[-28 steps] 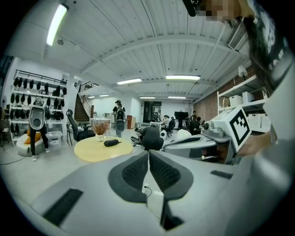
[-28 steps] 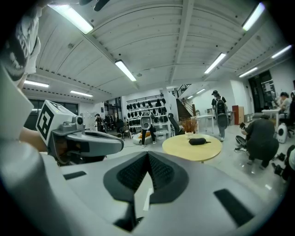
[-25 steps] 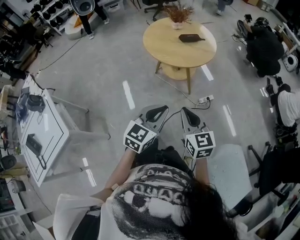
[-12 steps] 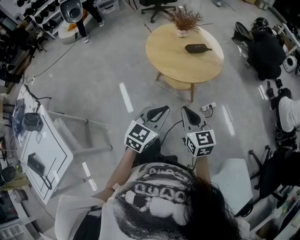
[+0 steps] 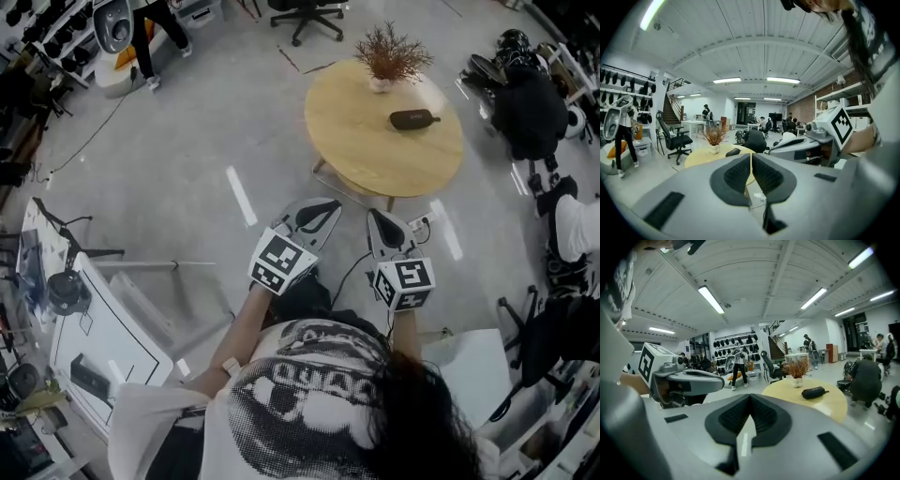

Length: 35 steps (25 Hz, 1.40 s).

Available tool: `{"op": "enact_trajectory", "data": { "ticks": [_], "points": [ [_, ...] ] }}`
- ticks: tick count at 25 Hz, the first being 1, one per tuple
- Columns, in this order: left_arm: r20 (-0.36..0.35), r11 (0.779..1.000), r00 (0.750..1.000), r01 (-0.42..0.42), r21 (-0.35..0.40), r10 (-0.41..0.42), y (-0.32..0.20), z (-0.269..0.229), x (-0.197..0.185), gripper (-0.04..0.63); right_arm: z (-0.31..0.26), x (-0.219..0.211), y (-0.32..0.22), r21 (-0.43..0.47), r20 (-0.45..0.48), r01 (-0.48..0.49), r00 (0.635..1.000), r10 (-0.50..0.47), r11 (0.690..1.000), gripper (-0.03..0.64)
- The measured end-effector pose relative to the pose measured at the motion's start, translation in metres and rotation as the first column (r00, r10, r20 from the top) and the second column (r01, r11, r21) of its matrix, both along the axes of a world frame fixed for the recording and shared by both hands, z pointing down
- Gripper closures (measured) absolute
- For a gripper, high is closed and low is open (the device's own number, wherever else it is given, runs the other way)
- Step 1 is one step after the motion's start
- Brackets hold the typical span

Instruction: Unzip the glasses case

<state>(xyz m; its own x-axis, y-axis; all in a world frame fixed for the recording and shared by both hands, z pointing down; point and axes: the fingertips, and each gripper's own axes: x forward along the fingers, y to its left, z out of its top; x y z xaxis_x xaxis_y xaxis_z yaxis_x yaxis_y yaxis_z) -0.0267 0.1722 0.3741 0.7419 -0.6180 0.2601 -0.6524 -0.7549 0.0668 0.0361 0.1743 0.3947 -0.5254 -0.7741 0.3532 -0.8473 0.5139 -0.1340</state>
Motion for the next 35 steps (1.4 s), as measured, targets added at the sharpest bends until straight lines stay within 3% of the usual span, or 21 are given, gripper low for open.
{"op": "enact_trajectory", "data": {
  "ticks": [7, 15, 28, 35],
  "points": [
    [-0.028, 0.997, 0.997, -0.077, -0.01, 0.077, -0.034, 0.008, -0.026, 0.577, 0.005, -0.026, -0.023, -0.015, -0.011, -0.078, 0.997, 0.078, 0.997, 0.618],
    [-0.083, 0.989, 0.987, -0.143, -0.028, 0.14, -0.045, 0.013, -0.012, 0.577, 0.008, -0.001, -0.034, -0.057, -0.043, -0.174, 0.984, 0.172, 0.983, 0.618],
    [-0.1, 0.996, 0.993, -0.069, -0.056, 0.063, -0.07, 0.023, -0.038, 0.577, 0.02, -0.009, -0.077, -0.084, -0.058, -0.14, 0.989, 0.135, 0.987, 0.617],
    [-0.08, 0.995, 0.995, -0.064, -0.072, 0.058, -0.094, 0.03, -0.032, 0.577, 0.035, -0.005, -0.102, -0.111, -0.041, -0.128, 0.991, 0.124, 0.986, 0.618]
  ]
}}
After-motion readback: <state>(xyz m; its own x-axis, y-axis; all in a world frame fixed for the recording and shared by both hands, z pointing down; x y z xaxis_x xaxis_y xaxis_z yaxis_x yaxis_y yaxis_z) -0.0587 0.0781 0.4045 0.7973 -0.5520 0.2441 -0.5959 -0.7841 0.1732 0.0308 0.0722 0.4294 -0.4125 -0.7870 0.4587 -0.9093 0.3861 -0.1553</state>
